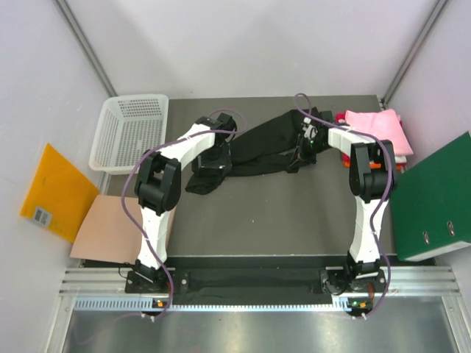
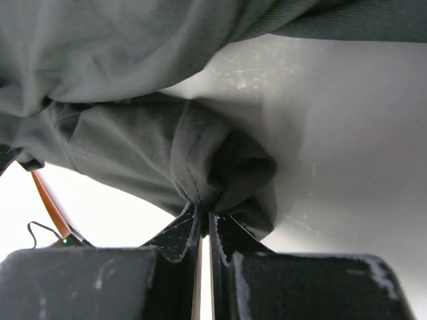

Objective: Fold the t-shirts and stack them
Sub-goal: Flatten out the tshirt

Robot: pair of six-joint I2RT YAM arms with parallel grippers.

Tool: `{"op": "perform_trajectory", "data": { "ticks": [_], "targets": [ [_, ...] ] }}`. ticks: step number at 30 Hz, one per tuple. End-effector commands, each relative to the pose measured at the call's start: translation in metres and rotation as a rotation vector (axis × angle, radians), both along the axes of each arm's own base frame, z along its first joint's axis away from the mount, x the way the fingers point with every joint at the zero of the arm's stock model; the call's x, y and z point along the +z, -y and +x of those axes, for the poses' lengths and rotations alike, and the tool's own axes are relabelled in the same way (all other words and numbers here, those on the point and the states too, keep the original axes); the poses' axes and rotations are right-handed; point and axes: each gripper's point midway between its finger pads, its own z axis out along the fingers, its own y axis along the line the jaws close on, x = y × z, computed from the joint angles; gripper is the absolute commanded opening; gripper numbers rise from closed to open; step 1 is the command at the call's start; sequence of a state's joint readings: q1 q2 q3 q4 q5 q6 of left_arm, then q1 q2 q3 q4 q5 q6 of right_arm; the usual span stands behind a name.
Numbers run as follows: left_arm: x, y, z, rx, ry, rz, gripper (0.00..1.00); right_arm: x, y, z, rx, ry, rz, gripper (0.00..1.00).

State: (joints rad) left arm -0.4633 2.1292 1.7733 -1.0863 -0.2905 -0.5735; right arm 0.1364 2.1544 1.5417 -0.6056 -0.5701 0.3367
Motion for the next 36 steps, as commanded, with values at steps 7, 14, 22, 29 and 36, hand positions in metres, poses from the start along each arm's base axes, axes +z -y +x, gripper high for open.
{"op": "perform_trajectory", "data": {
  "ticks": [7,14,22,29,36],
  "targets": [
    [0.0,-0.016,0.0,0.029,0.003,0.082,0.21,0.182,-0.01,0.019,0.055,0.484,0.097,0.0],
    [0.052,-0.039,0.019,0.144,0.143,0.209,0.0,0.288,-0.006,0.003,0.007,0.73,0.146,0.0],
    [0.189,-0.067,0.046,0.312,0.549,0.163,0.0,0.387,0.019,-0.017,-0.051,0.963,0.103,0.0],
    [0.286,-0.08,0.027,0.292,0.792,0.049,0.0,0.45,0.03,-0.059,-0.1,1.127,0.098,0.0],
    [0.336,-0.06,-0.003,0.147,0.887,-0.175,0.0,0.512,0.05,-0.125,-0.164,1.301,0.063,0.02]
  ]
}}
